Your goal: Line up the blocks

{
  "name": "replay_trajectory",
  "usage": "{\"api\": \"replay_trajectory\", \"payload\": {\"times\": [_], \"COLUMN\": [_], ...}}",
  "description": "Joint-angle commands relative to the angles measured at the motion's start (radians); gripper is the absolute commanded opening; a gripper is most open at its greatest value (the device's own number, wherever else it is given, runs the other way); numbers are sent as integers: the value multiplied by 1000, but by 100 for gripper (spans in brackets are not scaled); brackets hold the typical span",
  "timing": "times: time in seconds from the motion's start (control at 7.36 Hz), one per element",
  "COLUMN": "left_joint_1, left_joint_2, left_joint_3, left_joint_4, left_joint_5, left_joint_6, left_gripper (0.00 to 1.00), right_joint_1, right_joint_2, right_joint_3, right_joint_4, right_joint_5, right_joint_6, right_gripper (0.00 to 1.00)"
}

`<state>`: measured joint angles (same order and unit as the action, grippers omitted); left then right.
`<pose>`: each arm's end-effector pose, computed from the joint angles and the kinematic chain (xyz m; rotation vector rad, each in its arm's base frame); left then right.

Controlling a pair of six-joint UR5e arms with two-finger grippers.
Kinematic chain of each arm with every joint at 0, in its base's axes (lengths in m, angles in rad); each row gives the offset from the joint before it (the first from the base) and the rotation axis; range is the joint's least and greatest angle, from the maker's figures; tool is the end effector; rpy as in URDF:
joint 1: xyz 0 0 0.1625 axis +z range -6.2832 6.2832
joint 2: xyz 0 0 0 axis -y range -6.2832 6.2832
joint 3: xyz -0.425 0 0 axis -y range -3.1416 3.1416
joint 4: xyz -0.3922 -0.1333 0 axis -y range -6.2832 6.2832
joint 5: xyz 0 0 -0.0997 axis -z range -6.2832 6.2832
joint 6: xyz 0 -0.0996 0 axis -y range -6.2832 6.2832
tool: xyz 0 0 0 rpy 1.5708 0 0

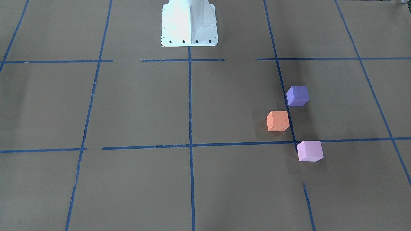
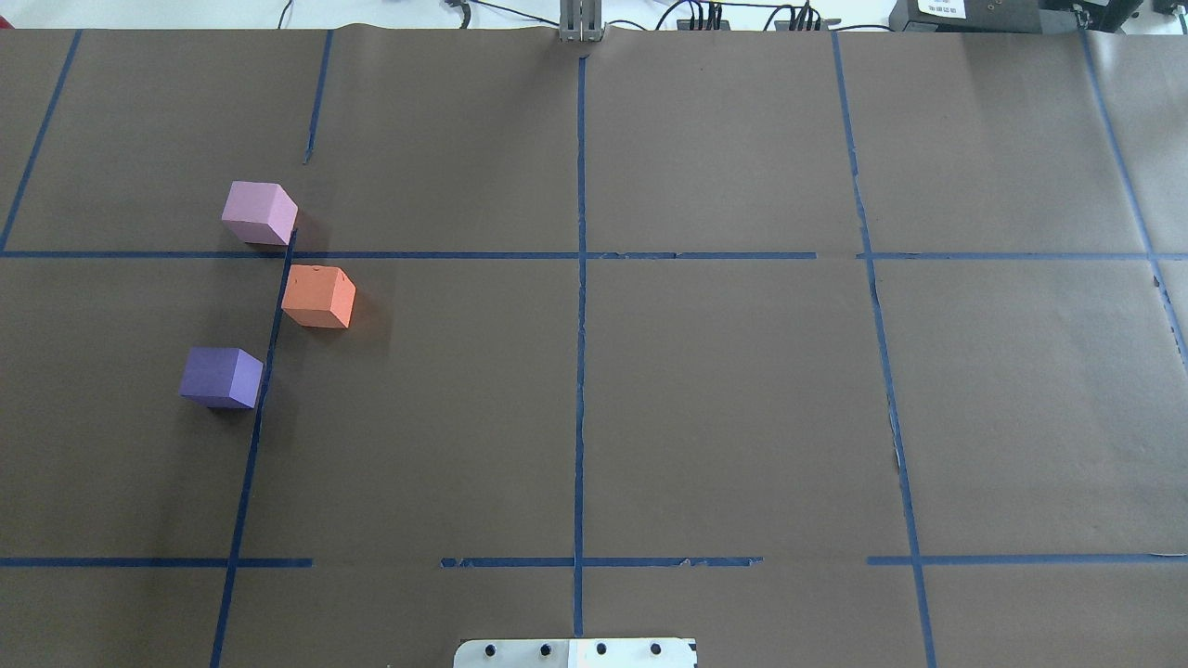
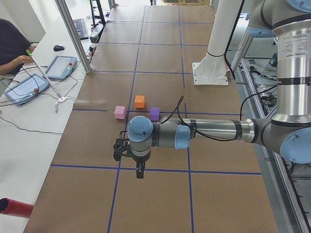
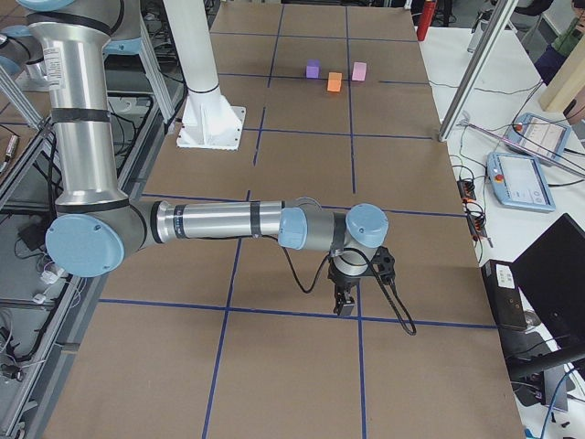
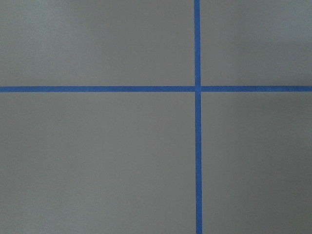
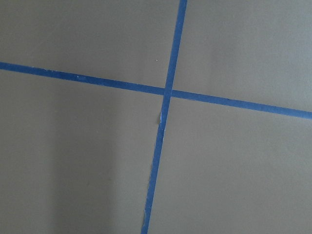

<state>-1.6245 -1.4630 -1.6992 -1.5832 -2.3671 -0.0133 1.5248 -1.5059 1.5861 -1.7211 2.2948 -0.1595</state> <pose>-0.0861 -0.4444 0.6433 0.0473 0.7955 -0.0503 0.0437 -0.5153 0.6366 -0.0259 -0.7273 -0.1710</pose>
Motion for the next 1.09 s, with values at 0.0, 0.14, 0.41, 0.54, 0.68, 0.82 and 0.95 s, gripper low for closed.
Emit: {"api": "replay_trajectory", "payload": {"times": [0.0,0.14,0.41,0.54,0.68,0.82,0.95], "left_joint_1": [2,3,8,11,11,11,11], "left_joint_2": [18,18,24,24,24,27,32], "left_joint_3": [-4,-1,0,0,-7,-7,-10], "left_joint_4": [9,9,9,8,8,5,6], "left_joint_5": [-20,-21,-18,-15,-15,-12,-15], "left_joint_6": [0,-10,-11,-13,-11,-4,-13], "left_gripper": [100,100,100,100,100,100,100], "right_joint_1": [0,0,0,0,0,0,0], "right_joint_2": [0,0,0,0,0,0,0], "right_joint_3": [0,0,0,0,0,0,0], "right_joint_4": [0,0,0,0,0,0,0], "right_joint_5": [0,0,0,0,0,0,0], "right_joint_6": [0,0,0,0,0,0,0], "right_gripper": [100,100,100,100,100,100,100]}}
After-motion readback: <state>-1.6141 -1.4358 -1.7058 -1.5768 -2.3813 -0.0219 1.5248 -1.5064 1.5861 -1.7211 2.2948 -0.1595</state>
